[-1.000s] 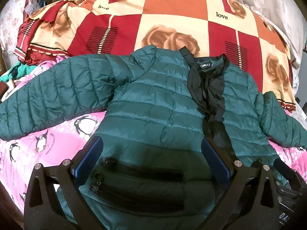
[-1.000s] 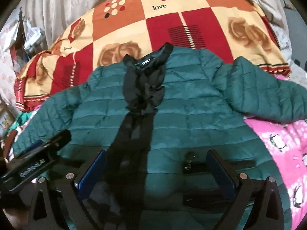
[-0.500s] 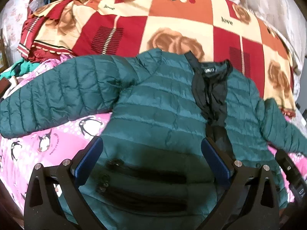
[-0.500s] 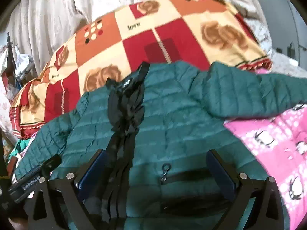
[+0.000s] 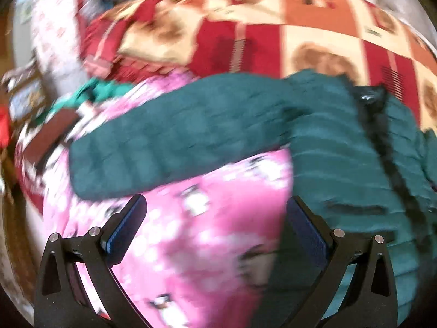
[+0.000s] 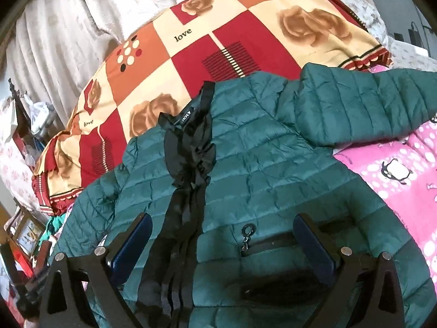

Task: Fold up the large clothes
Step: 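Grasp the jacket sleeve cuff with the left tool and lift it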

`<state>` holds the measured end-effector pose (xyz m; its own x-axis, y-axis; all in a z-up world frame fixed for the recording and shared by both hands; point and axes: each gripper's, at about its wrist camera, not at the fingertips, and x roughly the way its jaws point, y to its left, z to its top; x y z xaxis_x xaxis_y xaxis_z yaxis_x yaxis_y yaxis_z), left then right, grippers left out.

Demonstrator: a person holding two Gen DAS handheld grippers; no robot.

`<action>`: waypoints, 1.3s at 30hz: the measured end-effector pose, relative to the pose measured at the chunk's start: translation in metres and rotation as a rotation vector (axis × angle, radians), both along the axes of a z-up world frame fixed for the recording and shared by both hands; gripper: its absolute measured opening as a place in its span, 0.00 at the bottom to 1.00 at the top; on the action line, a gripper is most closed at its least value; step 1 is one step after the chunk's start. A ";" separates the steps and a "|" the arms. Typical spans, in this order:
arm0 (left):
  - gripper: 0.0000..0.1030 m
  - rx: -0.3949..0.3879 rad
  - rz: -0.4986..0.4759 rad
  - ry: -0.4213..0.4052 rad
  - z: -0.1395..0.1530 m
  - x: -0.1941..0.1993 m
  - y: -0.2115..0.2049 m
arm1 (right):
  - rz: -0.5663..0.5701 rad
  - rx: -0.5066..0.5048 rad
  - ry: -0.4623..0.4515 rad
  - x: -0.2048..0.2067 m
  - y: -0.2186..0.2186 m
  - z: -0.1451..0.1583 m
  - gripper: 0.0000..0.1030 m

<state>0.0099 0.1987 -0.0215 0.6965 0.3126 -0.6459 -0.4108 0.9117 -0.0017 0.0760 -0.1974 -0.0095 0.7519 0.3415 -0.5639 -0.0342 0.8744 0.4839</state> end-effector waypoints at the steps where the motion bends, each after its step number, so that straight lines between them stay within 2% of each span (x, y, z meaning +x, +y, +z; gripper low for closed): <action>1: 0.99 -0.022 0.025 0.006 -0.006 -0.006 0.013 | 0.002 -0.009 0.001 0.000 0.002 0.000 0.99; 7: 0.99 -0.106 0.153 0.050 -0.037 -0.032 0.083 | 0.004 -0.051 -0.005 -0.001 0.007 0.002 0.99; 10: 0.99 -0.188 0.197 0.050 -0.048 -0.040 0.119 | 0.003 -0.068 -0.011 -0.001 0.009 0.002 0.99; 11: 0.99 -0.240 0.212 0.040 -0.053 -0.043 0.134 | 0.002 -0.073 -0.016 -0.001 0.009 0.002 0.99; 15: 0.99 -0.342 0.222 -0.005 -0.061 -0.045 0.171 | 0.003 -0.083 -0.017 -0.001 0.011 0.003 0.99; 19: 0.99 -0.393 0.190 -0.026 -0.066 -0.027 0.192 | 0.012 -0.057 -0.011 0.001 0.012 0.000 0.99; 22: 0.99 -0.427 0.131 -0.043 -0.064 -0.006 0.197 | 0.015 -0.066 -0.004 0.001 0.014 -0.001 0.99; 28: 0.99 -0.571 0.235 -0.174 -0.068 0.001 0.231 | 0.026 -0.039 0.021 0.004 0.015 -0.003 0.99; 30: 0.99 -0.583 0.250 -0.212 -0.064 -0.002 0.232 | 0.023 -0.018 0.028 0.005 0.013 -0.004 0.99; 31: 0.90 -0.576 0.257 -0.227 -0.061 -0.004 0.231 | 0.021 -0.013 0.039 0.006 0.012 -0.005 0.99; 32: 0.78 -0.572 0.262 -0.259 -0.057 -0.009 0.229 | 0.020 -0.008 0.050 0.007 0.012 -0.006 0.99; 33: 0.70 -0.582 0.253 -0.295 -0.052 -0.014 0.228 | 0.020 -0.001 0.061 0.008 0.011 -0.008 0.99; 35: 0.43 -0.606 0.233 -0.335 -0.045 -0.019 0.228 | 0.019 0.005 0.077 0.010 0.010 -0.010 0.99; 38: 0.26 -0.613 0.196 -0.378 -0.032 -0.025 0.224 | 0.021 -0.003 0.087 0.011 0.011 -0.009 0.99; 39: 0.23 -0.603 0.176 -0.377 -0.028 -0.024 0.221 | 0.026 -0.005 0.091 0.011 0.012 -0.010 0.99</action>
